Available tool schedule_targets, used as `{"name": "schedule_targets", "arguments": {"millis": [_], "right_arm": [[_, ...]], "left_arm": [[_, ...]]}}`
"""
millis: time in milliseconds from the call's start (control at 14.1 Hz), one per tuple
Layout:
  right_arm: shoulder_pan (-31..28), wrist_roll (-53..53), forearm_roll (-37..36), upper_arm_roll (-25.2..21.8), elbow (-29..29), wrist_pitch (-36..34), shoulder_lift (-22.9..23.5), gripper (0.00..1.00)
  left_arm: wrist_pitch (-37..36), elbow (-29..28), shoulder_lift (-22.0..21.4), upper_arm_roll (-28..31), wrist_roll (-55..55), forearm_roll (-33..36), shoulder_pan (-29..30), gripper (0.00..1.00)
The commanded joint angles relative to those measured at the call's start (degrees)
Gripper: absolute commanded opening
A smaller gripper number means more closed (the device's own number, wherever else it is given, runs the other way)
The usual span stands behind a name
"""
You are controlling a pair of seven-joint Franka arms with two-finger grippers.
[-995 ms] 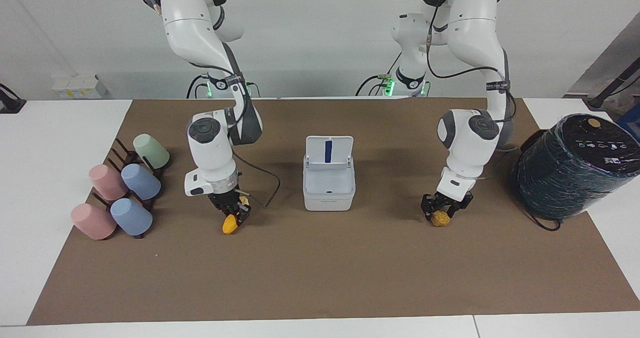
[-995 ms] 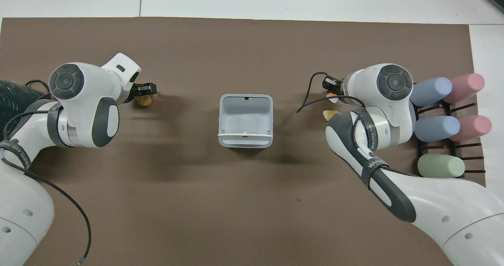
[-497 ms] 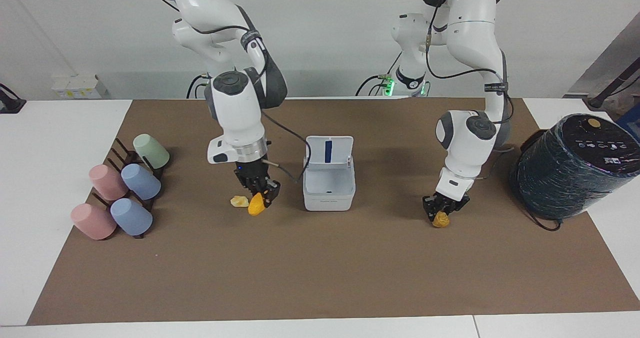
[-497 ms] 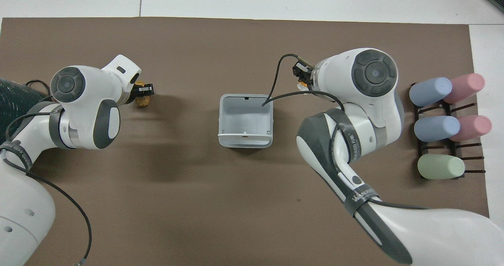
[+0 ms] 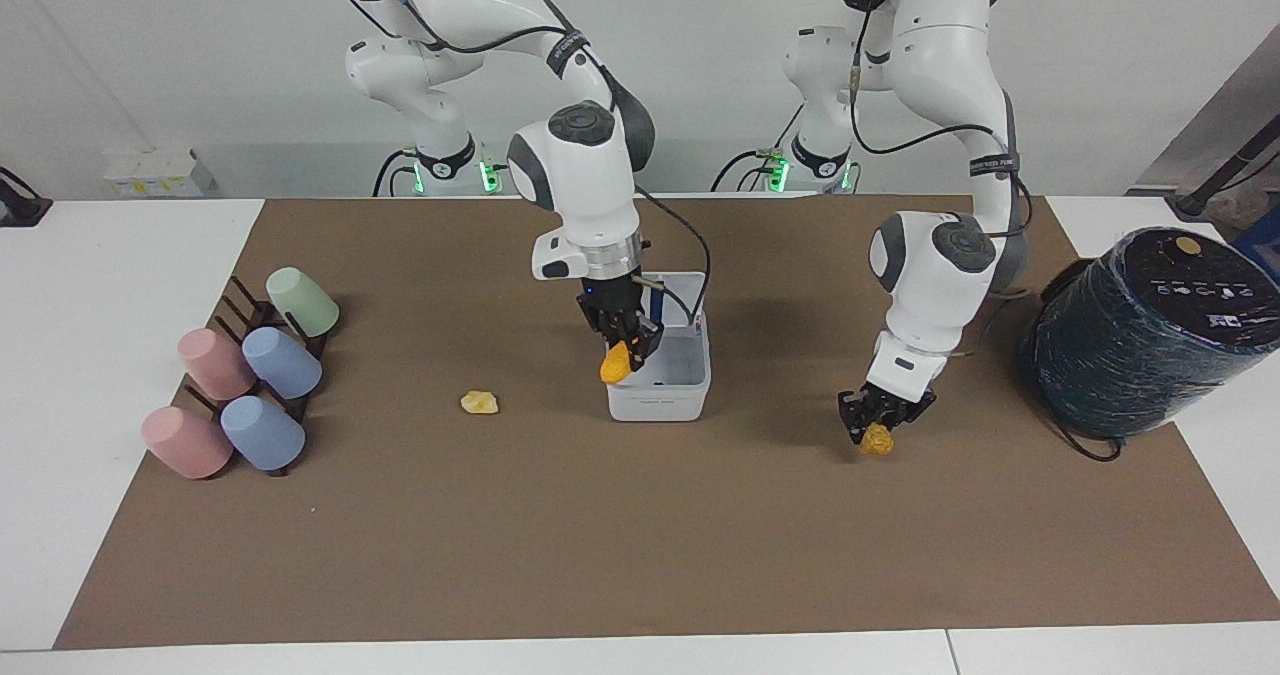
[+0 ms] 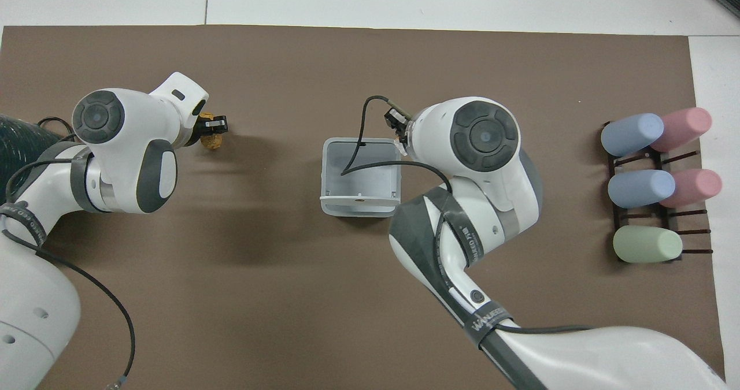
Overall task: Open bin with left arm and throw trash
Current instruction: 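Release the orange piece into the bin with the right gripper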
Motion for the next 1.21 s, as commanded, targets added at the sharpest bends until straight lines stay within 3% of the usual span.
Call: {"name": "schedule_targets", "arguments": {"millis": [0, 71, 142, 569, 853, 1137], "right_arm": [[-0.5, 2.9, 0.4, 2.0, -0.2, -0.7, 0.1, 0.09], [-0.5, 3.0, 0.4, 2.3, -1.0, -0.7, -0.1, 0.71], [-0.5, 3.4, 1.4, 2.3, -0.8, -0.9, -0.1, 0.96], [-2.7, 0.5, 1.0, 1.8, 1.1, -1.6, -0.7, 1.0], [-8.2, -15.0, 0.2, 1.6, -1.0, -2.3, -1.7, 1.0], [-13.3, -34.4, -0.2, 1.6, -9.9, 0.5, -3.6, 1.0]], "left_arm": [[-7.9, 5.8, 0.1, 0.5, -2.1, 1.0, -1.1, 0.03], [-10.3, 7.5, 0.1, 0.5, -3.7, 1.0, -2.1, 0.03], [-12.3, 8.9, 0.0, 0.5, -5.0, 1.0, -2.9, 0.03], [-19.7, 14.5, -0.8, 0.2, -14.2, 0.9, -8.3, 0.03], [-20.0, 14.8, -0.9, 0.1, -22.8, 0.9, -13.8, 0.03], [-22.1, 14.7, -1.2, -0.1, -27.1, 0.4, -18.8, 0.03]]}}
